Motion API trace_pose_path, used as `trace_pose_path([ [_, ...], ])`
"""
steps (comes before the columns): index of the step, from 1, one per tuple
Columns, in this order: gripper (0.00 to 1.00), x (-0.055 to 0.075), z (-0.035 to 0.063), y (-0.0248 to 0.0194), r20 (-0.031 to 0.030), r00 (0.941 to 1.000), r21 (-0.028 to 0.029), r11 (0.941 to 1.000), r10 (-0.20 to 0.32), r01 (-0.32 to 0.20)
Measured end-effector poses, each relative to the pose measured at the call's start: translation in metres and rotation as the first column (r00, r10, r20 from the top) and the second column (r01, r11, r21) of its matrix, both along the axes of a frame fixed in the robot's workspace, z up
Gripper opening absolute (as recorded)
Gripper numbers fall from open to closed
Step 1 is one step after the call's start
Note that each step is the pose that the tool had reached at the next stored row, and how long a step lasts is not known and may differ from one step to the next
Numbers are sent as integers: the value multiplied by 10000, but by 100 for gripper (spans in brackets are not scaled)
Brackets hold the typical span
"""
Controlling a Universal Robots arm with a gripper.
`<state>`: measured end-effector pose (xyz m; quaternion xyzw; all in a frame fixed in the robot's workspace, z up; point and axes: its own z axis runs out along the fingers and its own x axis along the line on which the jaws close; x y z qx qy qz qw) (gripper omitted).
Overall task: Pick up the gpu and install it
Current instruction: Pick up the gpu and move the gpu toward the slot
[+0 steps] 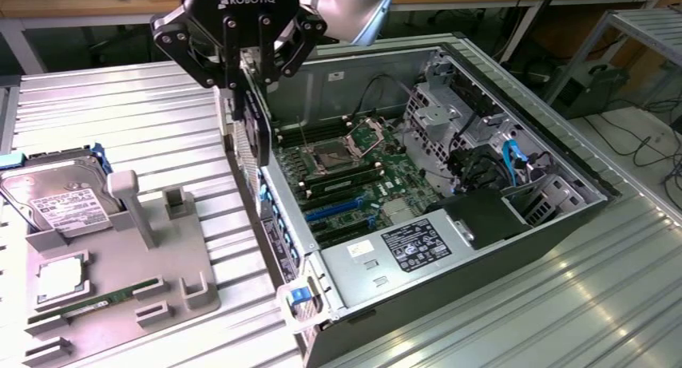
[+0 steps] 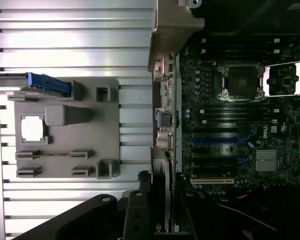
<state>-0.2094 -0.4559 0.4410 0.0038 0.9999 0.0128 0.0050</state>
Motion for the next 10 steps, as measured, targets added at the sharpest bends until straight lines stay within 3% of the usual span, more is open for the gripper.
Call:
trace_pose_path([
  [10, 27, 108, 0, 0, 0, 10000, 0, 10000, 1, -1],
])
